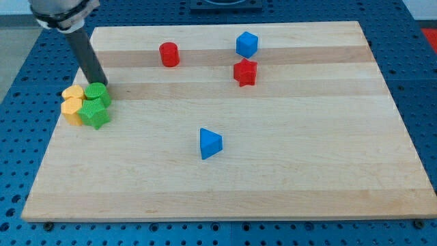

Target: Move your hand to the left of the blue triangle

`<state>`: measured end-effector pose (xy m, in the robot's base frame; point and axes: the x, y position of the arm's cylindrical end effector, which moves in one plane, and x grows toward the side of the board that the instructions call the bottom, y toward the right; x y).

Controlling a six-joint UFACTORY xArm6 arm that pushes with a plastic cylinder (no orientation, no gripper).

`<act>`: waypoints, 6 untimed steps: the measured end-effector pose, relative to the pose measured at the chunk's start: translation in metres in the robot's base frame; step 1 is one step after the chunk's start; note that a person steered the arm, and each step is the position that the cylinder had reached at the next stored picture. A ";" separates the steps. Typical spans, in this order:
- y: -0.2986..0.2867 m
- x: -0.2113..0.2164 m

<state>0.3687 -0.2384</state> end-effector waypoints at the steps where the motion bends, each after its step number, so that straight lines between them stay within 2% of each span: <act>1: 0.001 0.000; 4: 0.003 0.005; 5: 0.038 0.001; 6: 0.104 0.009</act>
<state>0.3781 -0.1342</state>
